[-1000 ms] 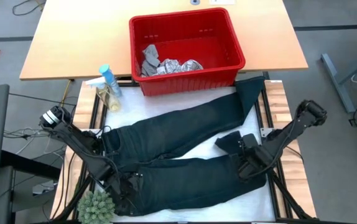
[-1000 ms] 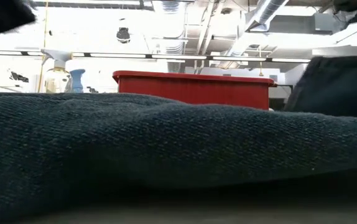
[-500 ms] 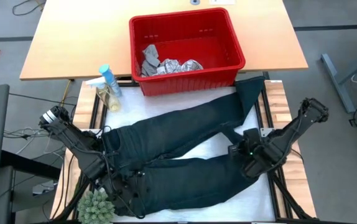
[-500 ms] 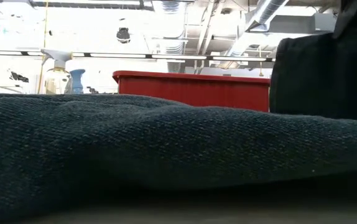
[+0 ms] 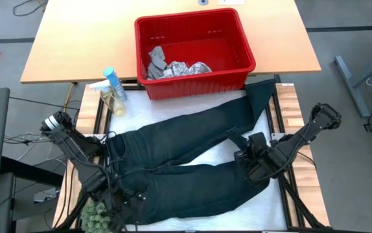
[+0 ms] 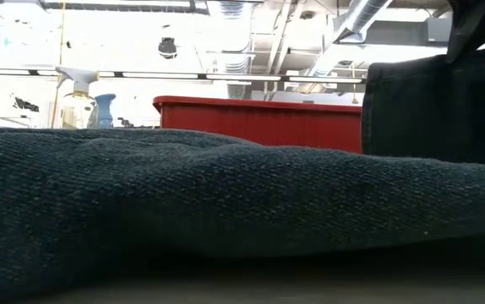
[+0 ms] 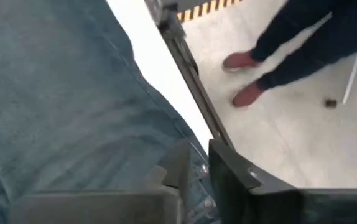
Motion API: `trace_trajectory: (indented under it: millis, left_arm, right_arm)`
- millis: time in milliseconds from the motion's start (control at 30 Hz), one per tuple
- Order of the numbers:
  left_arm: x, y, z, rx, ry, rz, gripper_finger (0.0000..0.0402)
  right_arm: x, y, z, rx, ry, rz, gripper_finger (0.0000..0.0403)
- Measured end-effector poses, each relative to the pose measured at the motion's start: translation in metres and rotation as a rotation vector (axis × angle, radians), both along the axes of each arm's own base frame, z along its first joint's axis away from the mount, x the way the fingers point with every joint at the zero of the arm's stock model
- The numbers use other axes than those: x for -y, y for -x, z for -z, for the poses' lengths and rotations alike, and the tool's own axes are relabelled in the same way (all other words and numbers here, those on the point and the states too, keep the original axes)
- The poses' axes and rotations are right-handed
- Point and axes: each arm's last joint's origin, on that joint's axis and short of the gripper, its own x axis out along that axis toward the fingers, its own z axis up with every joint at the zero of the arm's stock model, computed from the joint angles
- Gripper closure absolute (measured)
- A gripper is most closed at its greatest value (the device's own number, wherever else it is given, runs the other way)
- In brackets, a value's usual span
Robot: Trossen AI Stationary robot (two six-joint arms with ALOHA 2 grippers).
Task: Fold Laundry from Bin
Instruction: Fold the blue jeans
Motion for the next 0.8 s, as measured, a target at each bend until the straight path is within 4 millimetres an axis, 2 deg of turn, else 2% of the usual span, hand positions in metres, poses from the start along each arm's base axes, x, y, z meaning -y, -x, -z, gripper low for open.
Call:
trace_trajectory:
  millis: [200,333,433,567,667,800]
  left_arm:
    - [-0.013,-0.017,0.003,0.048,-0.048,-0.091,0.0255]
    - [-0.007,-0.038,0.025,0.02,-0.077,-0.091,0.0214]
    - [0.009,-0.052,0.037,-0.029,-0.09,-0.071,0.0204]
    - [0.024,-0.061,0.035,-0.068,-0.157,-0.071,0.0203]
    - [0.034,-0.062,0.039,-0.119,-0.187,-0.112,0.0203]
    - [0.057,-0.057,0.057,-0.172,-0.163,-0.167,0.0203]
  right_arm:
    - [-0.001,0.001,0.0,-0.002,0.001,-0.007,0.0385]
    - [-0.001,0.001,0.0,-0.002,0.001,-0.007,0.0384]
    - [-0.001,0.001,0.0,-0.011,0.005,-0.023,0.0384]
    - [-0.001,0.001,0.0,-0.03,0.014,-0.054,0.0384]
    - [-0.001,0.001,0.0,-0.049,0.022,-0.085,0.0384]
    - [-0.001,0.001,0.0,-0.066,0.031,-0.113,0.0384]
